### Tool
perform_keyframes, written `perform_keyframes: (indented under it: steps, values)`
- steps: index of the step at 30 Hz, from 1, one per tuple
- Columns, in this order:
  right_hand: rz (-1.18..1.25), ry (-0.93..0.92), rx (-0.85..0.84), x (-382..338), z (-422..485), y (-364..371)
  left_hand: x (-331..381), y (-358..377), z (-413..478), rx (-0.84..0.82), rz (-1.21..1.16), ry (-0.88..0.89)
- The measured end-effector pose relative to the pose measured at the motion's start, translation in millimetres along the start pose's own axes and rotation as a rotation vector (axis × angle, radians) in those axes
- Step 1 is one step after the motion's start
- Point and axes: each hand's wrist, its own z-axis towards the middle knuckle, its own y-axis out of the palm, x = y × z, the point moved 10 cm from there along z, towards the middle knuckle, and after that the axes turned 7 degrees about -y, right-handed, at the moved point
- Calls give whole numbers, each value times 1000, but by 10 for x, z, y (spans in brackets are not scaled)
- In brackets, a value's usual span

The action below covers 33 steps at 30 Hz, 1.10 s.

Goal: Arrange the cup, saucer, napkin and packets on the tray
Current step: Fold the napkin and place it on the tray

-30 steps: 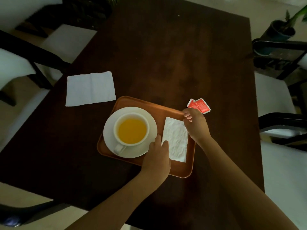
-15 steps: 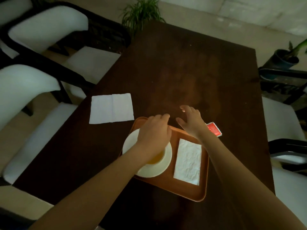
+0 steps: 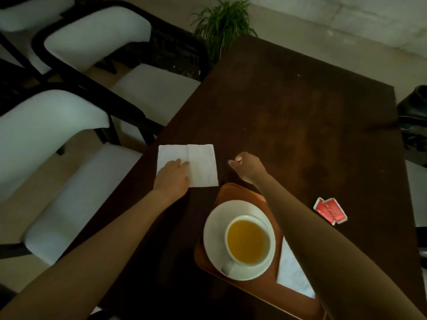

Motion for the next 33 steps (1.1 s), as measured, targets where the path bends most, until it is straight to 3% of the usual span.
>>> perform_keyframes:
  steps: [14, 18, 28, 33]
  values:
    - [-112, 243, 87, -84, 391, 568, -388, 384, 262, 14, 73, 199]
    - [2, 261, 98, -49, 440, 636, -380, 406, 247, 36, 80, 218]
    - [388, 85, 190, -291, 394, 519, -394, 408, 235, 12, 66, 238]
    - [448, -106, 186, -800, 329, 548, -501, 199, 249, -43, -274, 215]
